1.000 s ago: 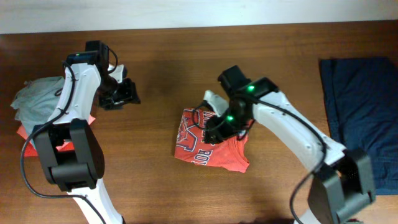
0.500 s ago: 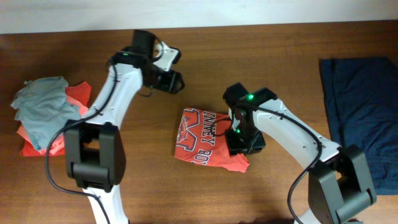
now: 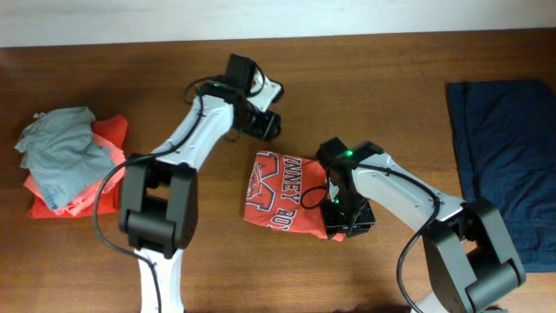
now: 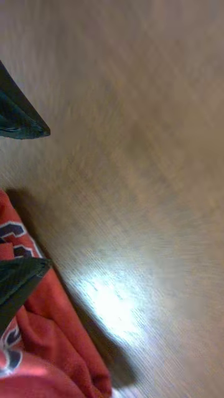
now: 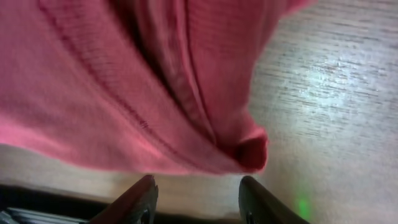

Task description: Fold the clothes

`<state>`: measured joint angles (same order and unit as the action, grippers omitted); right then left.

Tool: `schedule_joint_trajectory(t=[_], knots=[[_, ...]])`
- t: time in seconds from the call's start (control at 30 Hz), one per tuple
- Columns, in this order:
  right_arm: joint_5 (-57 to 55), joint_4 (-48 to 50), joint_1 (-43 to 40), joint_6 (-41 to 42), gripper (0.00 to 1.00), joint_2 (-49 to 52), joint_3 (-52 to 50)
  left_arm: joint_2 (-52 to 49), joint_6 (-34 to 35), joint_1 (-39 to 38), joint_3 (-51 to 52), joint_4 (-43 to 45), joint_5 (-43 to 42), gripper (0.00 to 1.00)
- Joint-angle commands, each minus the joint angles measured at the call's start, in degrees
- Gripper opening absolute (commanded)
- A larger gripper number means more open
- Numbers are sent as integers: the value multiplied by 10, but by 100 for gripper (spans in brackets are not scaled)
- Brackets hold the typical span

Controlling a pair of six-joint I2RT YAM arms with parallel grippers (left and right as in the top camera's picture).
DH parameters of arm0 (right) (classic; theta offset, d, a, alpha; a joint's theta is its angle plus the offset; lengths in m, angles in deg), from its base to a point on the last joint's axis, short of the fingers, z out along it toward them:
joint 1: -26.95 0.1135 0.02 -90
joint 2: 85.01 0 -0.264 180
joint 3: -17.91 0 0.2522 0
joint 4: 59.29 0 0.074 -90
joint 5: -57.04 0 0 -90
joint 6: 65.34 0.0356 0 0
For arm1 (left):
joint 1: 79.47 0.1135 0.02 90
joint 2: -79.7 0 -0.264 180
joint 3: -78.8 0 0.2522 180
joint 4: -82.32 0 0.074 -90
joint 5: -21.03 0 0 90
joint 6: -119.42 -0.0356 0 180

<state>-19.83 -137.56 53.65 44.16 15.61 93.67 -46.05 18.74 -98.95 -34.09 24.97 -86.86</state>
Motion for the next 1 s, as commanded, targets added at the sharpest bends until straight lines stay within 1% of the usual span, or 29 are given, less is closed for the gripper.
schedule_joint_trajectory(t=[0.0,0.07,0.13,0.17,0.2,0.47,0.57,0.63,0.67,0.77,0.87,0.93,0.97], knots=[[-6,12,-1,8,48,3,-12,-12,-10,-6,-3,-26,4,61],[-16,20,-1,8,48,3,-14,-12,-10,-5,-3,-52,15,61],[-31,26,-1,8,48,3,-15,-12,-10,-5,-3,-80,44,60],[-48,28,-1,8,48,3,-15,-12,-10,-5,-3,-113,70,61],[-54,29,-1,8,48,3,-15,-12,-10,-5,-3,-126,78,60],[-125,49,-2,8,54,3,-15,-12,-10,-5,-2,-223,87,58],[-165,65,-2,7,57,3,-15,-12,-10,-5,-2,-264,90,53],[-212,91,-11,7,60,3,-14,-12,-10,-5,-2,-317,90,45],[-221,99,-17,7,61,3,-14,-12,-10,-5,-2,-332,90,43],[-229,127,-44,-6,61,3,-14,-12,-9,-5,-2,-370,92,32],[-228,157,-82,-37,64,3,-10,-12,28,-5,-2,-398,132,30],[-228,159,-100,-60,66,3,-2,-12,48,-5,-2,-410,158,30],[-228,154,-116,-87,69,3,10,-12,61,-5,-2,-414,171,29]])
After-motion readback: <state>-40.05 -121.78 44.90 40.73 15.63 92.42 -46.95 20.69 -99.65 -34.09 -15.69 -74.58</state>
